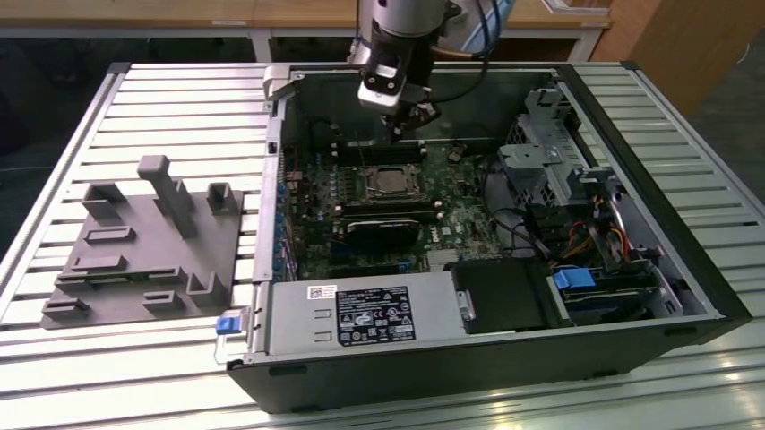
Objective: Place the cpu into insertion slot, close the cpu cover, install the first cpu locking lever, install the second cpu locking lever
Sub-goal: 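Install the first cpu locking lever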
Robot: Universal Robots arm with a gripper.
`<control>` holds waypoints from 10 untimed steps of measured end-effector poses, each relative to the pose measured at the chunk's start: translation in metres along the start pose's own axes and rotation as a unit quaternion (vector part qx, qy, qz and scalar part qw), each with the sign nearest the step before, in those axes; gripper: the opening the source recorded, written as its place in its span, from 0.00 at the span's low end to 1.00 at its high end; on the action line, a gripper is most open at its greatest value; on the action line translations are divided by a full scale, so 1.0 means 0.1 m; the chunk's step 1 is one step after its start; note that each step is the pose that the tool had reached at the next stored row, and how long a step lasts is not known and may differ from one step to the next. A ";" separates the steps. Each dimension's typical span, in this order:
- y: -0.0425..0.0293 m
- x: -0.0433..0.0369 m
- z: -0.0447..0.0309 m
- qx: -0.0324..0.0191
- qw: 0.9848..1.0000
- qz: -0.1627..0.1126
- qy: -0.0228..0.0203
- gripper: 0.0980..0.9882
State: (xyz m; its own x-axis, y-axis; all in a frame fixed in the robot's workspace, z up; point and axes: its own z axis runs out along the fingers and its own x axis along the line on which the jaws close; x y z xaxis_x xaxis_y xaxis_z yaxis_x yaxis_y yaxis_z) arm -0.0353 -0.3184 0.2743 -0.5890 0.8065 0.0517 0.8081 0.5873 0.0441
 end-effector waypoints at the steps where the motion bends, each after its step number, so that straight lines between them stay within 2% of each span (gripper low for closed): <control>1: 0.000 0.000 0.000 0.000 1.000 -0.005 0.000 0.01; 10: 0.000 0.000 0.000 0.003 0.999 -0.051 0.002 0.01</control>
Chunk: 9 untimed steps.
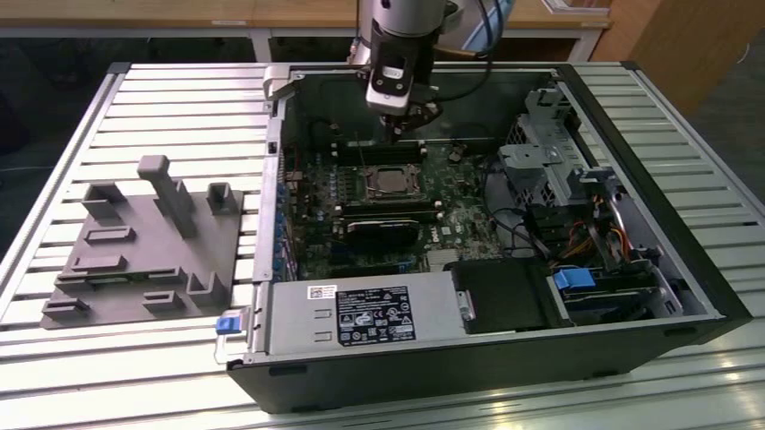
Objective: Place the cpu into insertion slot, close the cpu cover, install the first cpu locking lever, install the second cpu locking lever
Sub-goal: 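Install the first cpu locking lever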
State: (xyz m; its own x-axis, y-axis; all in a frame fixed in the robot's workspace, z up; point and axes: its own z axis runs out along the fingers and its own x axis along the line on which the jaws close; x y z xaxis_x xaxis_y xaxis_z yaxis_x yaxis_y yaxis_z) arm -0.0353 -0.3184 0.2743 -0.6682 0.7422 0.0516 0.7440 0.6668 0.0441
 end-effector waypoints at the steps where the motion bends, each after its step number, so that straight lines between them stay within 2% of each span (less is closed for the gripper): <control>1: 0.000 0.000 0.000 0.000 1.000 -0.005 0.000 0.01; 9: 0.000 0.000 0.000 0.002 0.999 -0.045 0.002 0.01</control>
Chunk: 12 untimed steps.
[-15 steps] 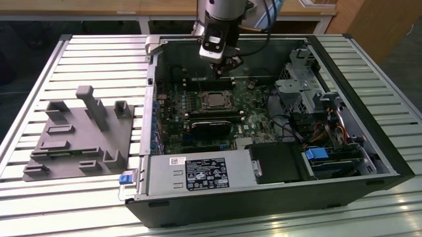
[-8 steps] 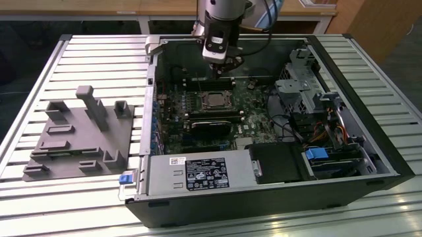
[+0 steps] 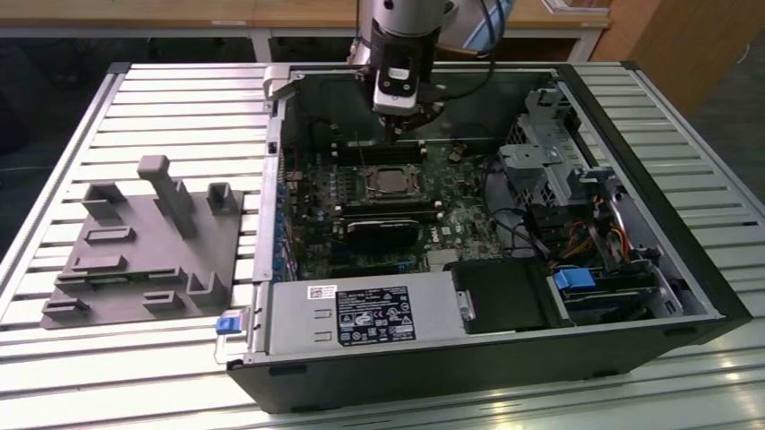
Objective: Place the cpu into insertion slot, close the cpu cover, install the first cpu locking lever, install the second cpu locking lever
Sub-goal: 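Install the first cpu locking lever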
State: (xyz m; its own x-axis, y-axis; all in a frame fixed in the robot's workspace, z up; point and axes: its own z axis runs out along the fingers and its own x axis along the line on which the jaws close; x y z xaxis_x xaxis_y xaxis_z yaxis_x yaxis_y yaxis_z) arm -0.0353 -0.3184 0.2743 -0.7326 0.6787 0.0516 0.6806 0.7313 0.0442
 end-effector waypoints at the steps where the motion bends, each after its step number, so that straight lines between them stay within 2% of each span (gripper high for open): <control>1: 0.000 0.000 0.000 0.000 1.000 -0.006 0.000 0.01; 7: 0.000 0.000 0.000 0.002 0.999 -0.039 0.002 0.01; 12: 0.000 0.000 0.000 0.003 0.998 -0.066 0.003 0.01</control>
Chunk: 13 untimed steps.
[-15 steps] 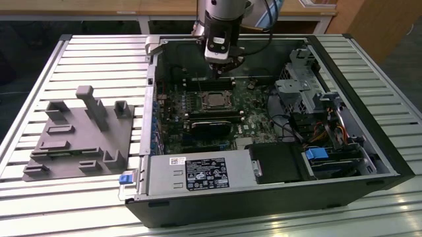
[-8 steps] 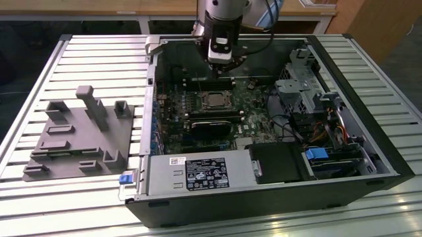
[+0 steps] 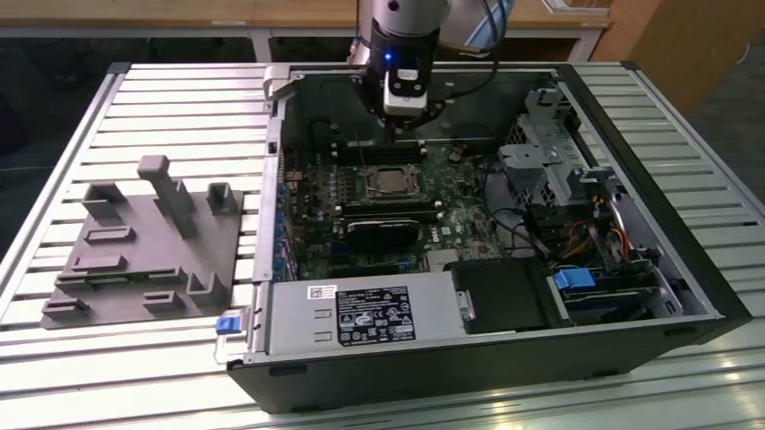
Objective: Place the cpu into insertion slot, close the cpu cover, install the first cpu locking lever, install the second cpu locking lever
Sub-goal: 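Install the first cpu locking lever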
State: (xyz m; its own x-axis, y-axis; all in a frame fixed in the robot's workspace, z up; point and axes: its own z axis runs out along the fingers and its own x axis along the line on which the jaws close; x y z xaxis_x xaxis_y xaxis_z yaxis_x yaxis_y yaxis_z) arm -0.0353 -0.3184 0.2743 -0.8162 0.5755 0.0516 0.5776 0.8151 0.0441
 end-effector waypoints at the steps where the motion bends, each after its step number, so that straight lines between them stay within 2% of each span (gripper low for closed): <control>1: 0.000 0.000 0.000 0.000 1.000 -0.005 0.000 0.01; 8: 0.000 0.000 0.000 0.002 0.999 -0.043 0.002 0.01; 13: 0.000 0.000 0.000 0.004 0.997 -0.074 0.003 0.01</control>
State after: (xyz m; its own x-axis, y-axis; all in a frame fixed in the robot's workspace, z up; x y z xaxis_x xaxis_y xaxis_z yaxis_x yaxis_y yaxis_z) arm -0.0353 -0.3184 0.2743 -0.8921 0.4489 0.0516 0.4511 0.8914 0.0442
